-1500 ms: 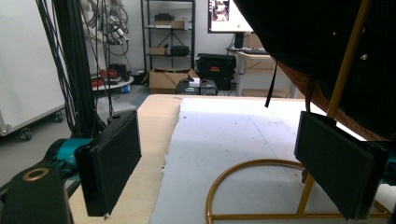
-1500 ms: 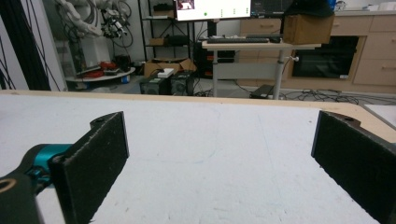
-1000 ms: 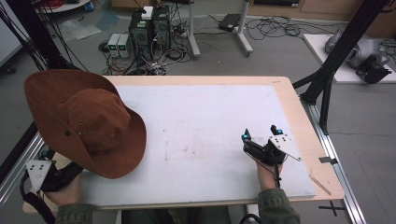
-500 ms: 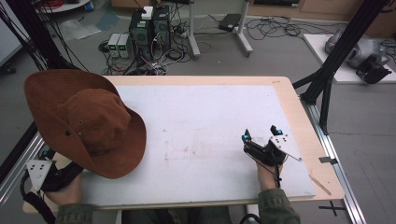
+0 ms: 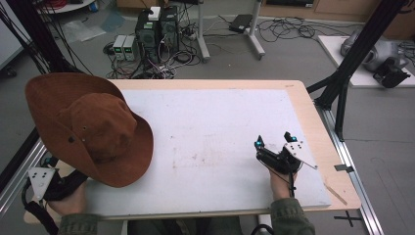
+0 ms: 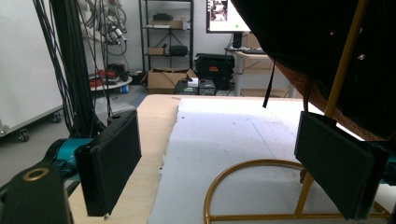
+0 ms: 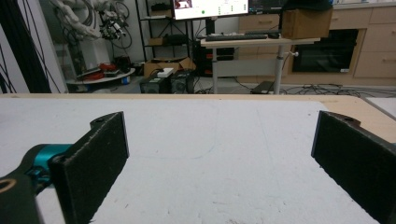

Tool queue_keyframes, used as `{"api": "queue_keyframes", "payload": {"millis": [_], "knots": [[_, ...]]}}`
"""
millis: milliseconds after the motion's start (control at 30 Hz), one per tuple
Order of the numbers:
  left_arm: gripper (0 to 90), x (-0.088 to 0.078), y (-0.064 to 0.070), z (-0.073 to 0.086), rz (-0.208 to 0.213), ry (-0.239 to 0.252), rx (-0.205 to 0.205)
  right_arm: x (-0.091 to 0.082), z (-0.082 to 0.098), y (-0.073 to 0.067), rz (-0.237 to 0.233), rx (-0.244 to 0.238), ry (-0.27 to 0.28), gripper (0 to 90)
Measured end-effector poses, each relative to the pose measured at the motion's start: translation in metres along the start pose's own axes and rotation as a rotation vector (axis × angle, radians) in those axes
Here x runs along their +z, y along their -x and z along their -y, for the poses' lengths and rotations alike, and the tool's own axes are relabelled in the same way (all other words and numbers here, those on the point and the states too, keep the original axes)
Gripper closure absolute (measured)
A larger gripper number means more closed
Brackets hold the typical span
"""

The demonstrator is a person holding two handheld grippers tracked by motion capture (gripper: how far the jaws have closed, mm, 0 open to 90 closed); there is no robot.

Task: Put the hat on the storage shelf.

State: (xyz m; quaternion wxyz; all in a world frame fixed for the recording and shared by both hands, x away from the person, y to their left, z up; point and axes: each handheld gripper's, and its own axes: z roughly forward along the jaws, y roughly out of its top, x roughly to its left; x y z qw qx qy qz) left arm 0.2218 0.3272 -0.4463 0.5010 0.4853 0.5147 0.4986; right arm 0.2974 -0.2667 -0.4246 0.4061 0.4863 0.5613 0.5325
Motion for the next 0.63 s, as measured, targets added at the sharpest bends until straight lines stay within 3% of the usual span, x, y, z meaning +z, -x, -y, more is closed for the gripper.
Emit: {"api": "queue_keyframes", "payload": {"millis": [633], "knots": [[14.9,0.0005,-0.0009,0.0004,0.001,0.0,-0.006,-0.0003,0.0017,0.0031,0.01,0.017,-0.008,3.2]]}}
